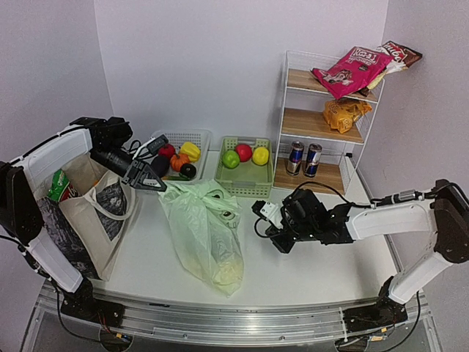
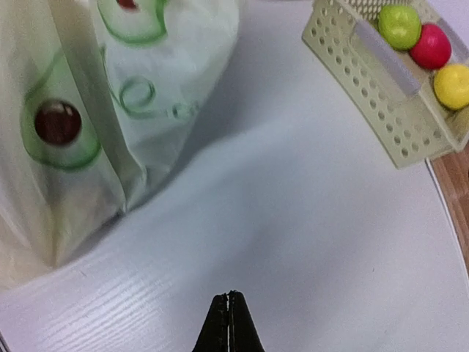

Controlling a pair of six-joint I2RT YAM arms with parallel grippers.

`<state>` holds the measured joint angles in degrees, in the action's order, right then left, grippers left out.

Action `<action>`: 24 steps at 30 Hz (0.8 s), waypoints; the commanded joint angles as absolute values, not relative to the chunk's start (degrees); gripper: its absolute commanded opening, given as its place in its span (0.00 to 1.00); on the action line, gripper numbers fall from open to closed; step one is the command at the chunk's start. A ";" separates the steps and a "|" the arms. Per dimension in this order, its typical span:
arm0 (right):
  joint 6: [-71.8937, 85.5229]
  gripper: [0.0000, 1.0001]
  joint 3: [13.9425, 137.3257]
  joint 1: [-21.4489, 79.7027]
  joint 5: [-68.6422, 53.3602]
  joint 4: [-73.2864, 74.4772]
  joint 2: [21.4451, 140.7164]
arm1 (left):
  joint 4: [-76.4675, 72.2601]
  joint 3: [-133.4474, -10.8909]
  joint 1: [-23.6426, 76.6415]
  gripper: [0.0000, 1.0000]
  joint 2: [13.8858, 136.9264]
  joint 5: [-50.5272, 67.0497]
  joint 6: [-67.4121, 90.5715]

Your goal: Place the mixed food into the grocery bags and tie them

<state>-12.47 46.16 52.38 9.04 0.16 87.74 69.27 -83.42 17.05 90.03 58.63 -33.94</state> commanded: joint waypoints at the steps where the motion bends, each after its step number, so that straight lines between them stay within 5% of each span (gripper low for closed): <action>1: -8.33 0.00 45.33 52.50 11.60 1.95 85.70 | 68.48 -81.59 16.18 0.00 89.31 62.96 -34.68; 9: -5.82 0.01 50.77 52.55 0.21 2.39 82.95 | 67.36 -79.10 16.21 0.00 90.59 57.48 -39.74; 16: 21.50 0.40 61.18 47.85 -12.52 2.61 86.50 | 67.37 -80.10 16.21 0.01 90.14 54.00 -39.55; 24: 37.21 0.53 68.33 46.38 -18.12 2.32 92.63 | 69.00 -81.31 16.22 0.34 88.74 53.12 -37.11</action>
<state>26.56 64.86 46.04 -12.83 2.44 89.43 67.03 -79.63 16.64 90.39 53.72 -38.69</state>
